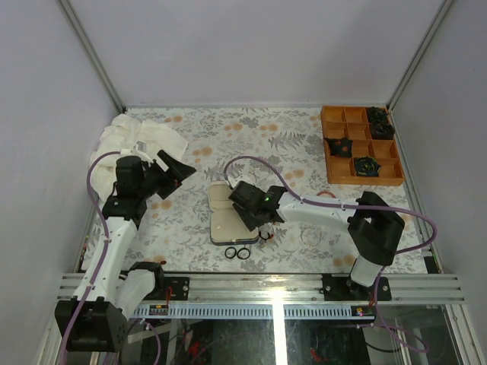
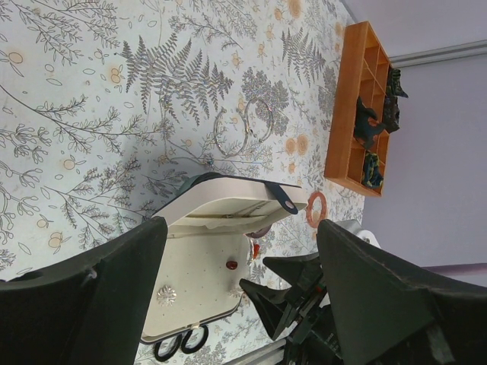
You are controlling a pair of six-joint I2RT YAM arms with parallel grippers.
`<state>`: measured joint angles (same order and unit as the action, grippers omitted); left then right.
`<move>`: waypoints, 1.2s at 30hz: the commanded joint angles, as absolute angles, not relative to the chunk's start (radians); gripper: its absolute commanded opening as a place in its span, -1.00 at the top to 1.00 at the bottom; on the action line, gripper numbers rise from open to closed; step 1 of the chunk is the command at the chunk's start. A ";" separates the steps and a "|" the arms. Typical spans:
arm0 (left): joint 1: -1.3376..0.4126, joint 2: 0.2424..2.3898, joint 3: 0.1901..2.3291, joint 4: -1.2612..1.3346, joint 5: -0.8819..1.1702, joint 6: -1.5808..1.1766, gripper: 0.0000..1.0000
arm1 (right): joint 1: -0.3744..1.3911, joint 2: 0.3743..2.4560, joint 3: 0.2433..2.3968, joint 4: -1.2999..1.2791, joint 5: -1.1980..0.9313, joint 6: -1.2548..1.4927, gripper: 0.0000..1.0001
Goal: Organize the mixed jewelry
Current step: Pick up the jewelry from the center of the board.
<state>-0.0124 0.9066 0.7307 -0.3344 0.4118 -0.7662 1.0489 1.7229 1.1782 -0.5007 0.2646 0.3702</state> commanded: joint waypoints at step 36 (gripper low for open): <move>-0.014 0.871 0.747 -0.333 0.438 -0.753 -0.60 | 1.142 1.699 1.155 -0.418 0.292 0.398 0.01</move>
<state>-0.0124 0.8867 0.7307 -0.3386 0.4122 -0.7666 1.1313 1.6699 1.1172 -0.4274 0.2844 0.3893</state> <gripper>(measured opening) 0.798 0.508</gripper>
